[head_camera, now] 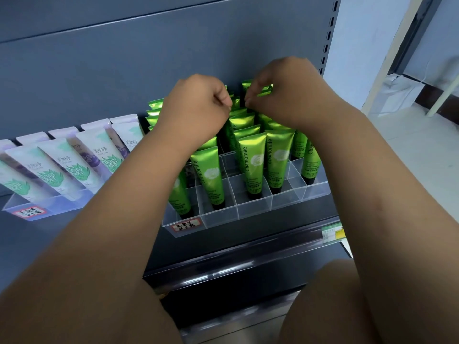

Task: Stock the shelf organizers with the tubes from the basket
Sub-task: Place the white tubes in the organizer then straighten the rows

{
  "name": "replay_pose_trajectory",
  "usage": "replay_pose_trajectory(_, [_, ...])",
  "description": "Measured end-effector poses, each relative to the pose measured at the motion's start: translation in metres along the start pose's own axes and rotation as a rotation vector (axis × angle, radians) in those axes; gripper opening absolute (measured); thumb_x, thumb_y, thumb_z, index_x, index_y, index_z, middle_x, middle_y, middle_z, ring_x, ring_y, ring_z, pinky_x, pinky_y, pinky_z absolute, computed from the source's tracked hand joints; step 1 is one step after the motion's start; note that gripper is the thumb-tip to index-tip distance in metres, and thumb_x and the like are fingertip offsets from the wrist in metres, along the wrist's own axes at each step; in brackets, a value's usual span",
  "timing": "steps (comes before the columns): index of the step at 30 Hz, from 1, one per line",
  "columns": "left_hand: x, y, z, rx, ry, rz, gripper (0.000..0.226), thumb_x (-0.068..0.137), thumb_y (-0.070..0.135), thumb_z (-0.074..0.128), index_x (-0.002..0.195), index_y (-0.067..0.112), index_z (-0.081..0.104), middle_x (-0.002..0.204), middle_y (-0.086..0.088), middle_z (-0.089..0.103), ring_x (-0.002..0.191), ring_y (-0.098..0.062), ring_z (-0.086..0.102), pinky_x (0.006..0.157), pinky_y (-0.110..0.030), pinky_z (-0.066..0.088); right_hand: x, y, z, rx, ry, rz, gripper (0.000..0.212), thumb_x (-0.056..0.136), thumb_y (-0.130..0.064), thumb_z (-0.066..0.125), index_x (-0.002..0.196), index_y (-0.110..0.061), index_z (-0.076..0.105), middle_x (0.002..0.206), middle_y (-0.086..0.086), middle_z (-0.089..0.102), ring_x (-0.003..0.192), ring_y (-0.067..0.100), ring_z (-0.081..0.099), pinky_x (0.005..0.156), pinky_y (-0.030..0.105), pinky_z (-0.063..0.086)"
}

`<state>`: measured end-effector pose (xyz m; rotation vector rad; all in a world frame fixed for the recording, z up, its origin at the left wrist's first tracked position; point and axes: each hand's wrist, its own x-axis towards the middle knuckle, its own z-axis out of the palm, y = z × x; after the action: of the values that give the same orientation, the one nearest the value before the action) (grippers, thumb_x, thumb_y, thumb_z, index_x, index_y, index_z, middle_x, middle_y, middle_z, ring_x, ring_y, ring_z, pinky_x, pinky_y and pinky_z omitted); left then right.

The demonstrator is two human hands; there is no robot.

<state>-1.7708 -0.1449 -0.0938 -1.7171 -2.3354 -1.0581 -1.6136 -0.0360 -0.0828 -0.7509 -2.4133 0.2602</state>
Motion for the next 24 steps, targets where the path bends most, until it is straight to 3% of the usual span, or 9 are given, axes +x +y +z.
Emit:
replay_pose_trajectory(5, [0.007,-0.008,0.001,-0.005,0.005,-0.024,0.021,0.080,0.018,0.070,0.070,0.036,0.068,0.076,0.016,0.069,0.082,-0.014,0.069,0.083,-0.035,0.058,0.003,0.001,0.002,0.001,-0.025,0.019,0.015,0.089,-0.030,0.067,0.096,-0.028,0.081,0.100,-0.003,0.073,0.095,0.017,0.064,0.075,0.026,0.044])
replay_pose_trajectory(8, [0.011,-0.009,0.000,-0.039,0.026,-0.036,0.018,0.084,0.012,0.073,0.084,0.029,0.074,0.066,0.017,0.060,0.059,0.005,0.056,0.065,-0.017,0.047,0.018,-0.003,-0.003,-0.076,-0.058,-0.020,0.020,0.088,-0.026,0.065,0.098,-0.021,0.081,0.103,0.002,0.075,0.101,0.024,0.067,0.086,0.032,0.051])
replay_pose_trajectory(12, [0.018,-0.014,0.000,-0.055,0.006,-0.079,0.010,0.085,0.015,0.075,0.089,0.024,0.075,0.063,0.015,0.056,0.047,0.005,0.048,0.055,-0.014,0.038,0.043,-0.010,-0.017,-0.201,-0.188,-0.048,0.032,0.091,-0.031,0.068,0.114,-0.009,0.076,0.120,0.013,0.071,0.116,0.033,0.062,0.098,0.043,0.051])
replay_pose_trajectory(17, [0.032,-0.028,-0.001,-0.060,0.009,-0.133,0.021,0.086,0.016,0.070,0.070,0.029,0.067,0.064,0.013,0.060,0.055,-0.006,0.051,0.065,-0.023,0.041,0.063,-0.006,-0.011,-0.146,-0.233,0.014,0.026,0.076,-0.029,0.080,0.098,-0.015,0.079,0.105,0.007,0.074,0.099,0.028,0.069,0.092,0.044,0.057])
replay_pose_trajectory(21, [0.044,-0.027,0.000,0.025,0.001,-0.121,0.021,0.081,0.022,0.070,0.064,0.035,0.067,0.063,0.019,0.062,0.070,-0.016,0.064,0.079,-0.031,0.056,0.068,0.002,0.007,-0.173,-0.265,-0.037,0.023,0.083,-0.028,0.077,0.102,-0.016,0.080,0.108,0.008,0.075,0.104,0.030,0.068,0.093,0.038,0.055])
replay_pose_trajectory(24, [0.051,-0.022,0.002,0.058,-0.008,-0.105,0.021,0.077,0.027,0.071,0.061,0.041,0.067,0.062,0.022,0.061,0.086,-0.025,0.070,0.084,-0.042,0.059,0.070,0.004,0.013,-0.154,-0.218,-0.042,0.017,0.084,-0.023,0.071,0.098,-0.021,0.080,0.104,0.005,0.075,0.103,0.027,0.068,0.086,0.028,0.050])
